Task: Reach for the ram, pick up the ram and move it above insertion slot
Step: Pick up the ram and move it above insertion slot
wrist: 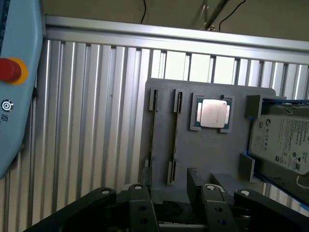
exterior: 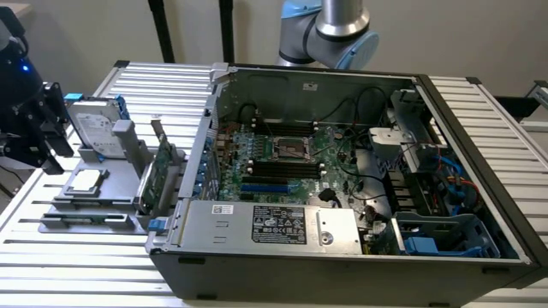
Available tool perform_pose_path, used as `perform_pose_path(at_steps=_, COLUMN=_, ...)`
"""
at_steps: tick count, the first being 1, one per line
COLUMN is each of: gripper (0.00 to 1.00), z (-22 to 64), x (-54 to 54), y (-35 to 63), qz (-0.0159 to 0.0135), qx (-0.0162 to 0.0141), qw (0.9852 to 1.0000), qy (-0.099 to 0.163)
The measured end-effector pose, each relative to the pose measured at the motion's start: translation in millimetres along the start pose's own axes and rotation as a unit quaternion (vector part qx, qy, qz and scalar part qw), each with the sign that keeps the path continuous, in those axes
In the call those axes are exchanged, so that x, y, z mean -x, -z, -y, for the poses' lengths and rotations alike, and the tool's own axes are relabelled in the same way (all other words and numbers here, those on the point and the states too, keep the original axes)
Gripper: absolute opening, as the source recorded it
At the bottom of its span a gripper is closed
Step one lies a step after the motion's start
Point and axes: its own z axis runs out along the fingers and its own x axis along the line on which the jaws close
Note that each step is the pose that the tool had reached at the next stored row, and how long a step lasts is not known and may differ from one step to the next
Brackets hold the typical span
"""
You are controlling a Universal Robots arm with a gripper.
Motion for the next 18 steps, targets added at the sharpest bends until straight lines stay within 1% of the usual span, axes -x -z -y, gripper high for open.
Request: perform_pose_path(at_steps=18, gripper=0.42, z=0.2, x=-0.5, y=-32.8, qz=0.0, qx=0.0, qw=1.0, qy=0.0)
